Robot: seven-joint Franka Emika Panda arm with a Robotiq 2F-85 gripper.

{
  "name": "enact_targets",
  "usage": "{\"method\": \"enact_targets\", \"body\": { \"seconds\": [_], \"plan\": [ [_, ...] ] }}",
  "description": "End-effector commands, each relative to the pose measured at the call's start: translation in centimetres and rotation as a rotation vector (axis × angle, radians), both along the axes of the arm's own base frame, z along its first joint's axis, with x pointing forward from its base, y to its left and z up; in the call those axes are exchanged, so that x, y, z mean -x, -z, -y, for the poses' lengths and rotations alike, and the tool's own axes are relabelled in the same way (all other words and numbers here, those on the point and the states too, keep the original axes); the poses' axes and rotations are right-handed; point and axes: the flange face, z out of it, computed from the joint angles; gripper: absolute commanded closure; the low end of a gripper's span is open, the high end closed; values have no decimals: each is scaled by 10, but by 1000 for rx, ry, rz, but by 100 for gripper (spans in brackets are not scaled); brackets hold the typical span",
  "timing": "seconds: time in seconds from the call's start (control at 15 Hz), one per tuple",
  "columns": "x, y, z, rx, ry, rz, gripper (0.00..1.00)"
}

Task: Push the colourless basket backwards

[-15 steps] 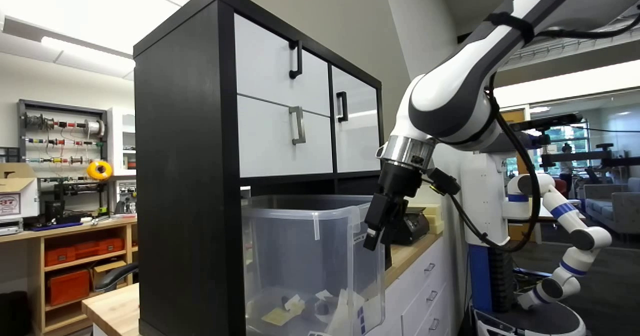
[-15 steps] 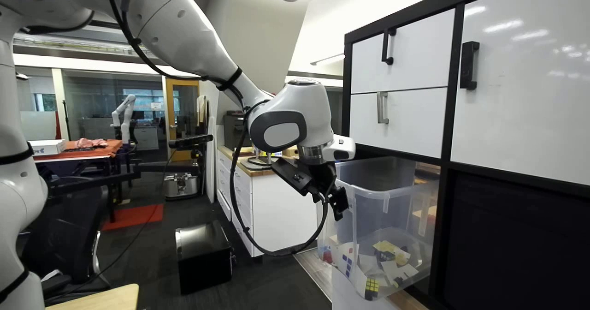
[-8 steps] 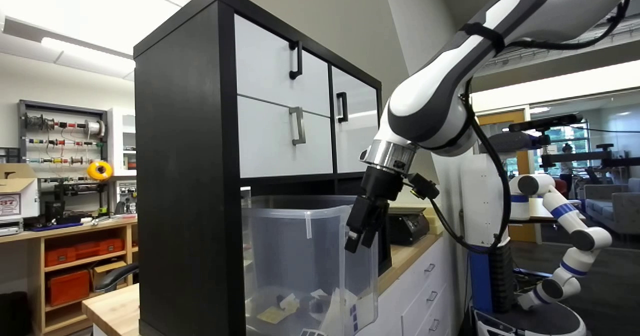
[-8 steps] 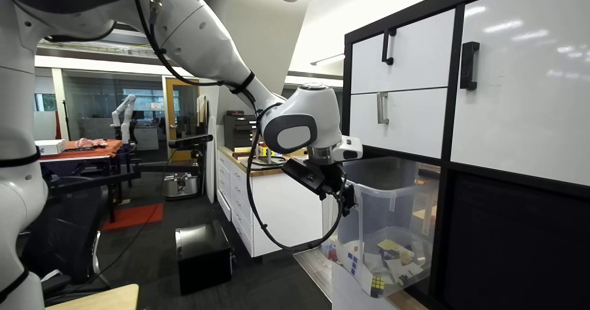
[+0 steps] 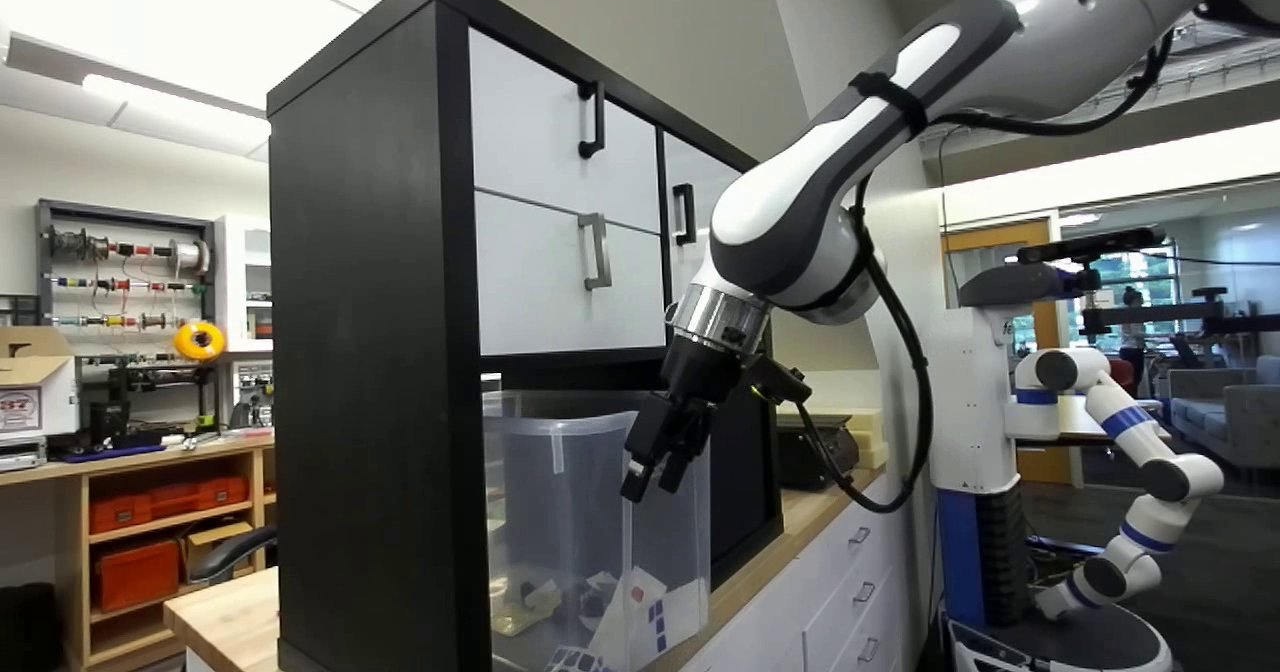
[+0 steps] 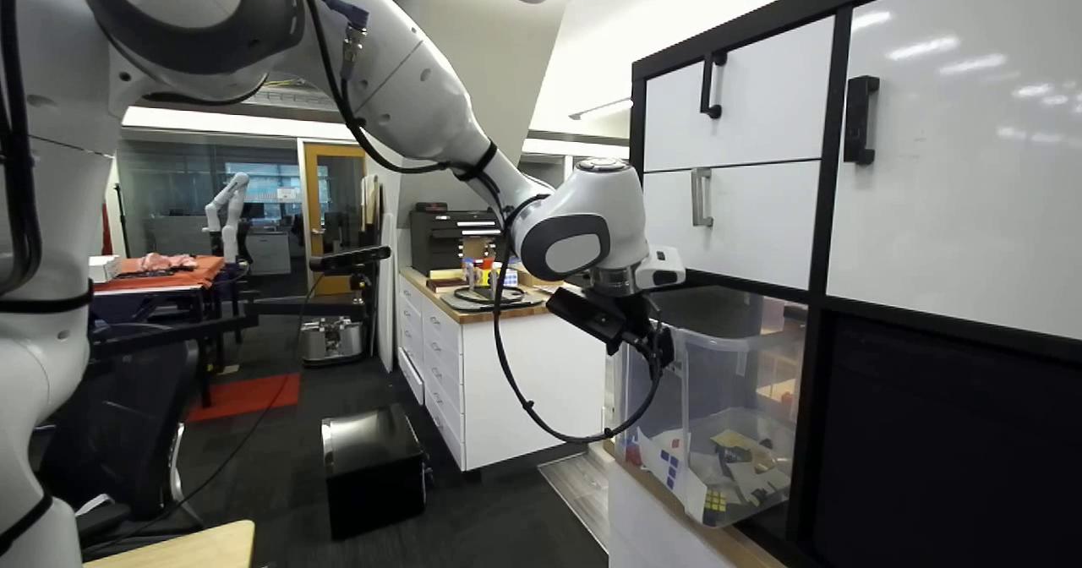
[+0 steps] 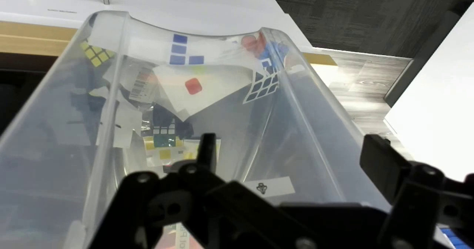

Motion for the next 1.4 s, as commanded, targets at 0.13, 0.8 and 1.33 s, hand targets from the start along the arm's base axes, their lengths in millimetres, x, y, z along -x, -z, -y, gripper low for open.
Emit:
{"method": "enact_targets", "body": {
  "seconds": [0.13,0.8,1.33],
  "plan": [
    [-44,-15,3,5,-12,66,0],
    [-36,-10,12,6,52,-36,0],
    [4,-28,8,59,164,-227,0]
  ]
}}
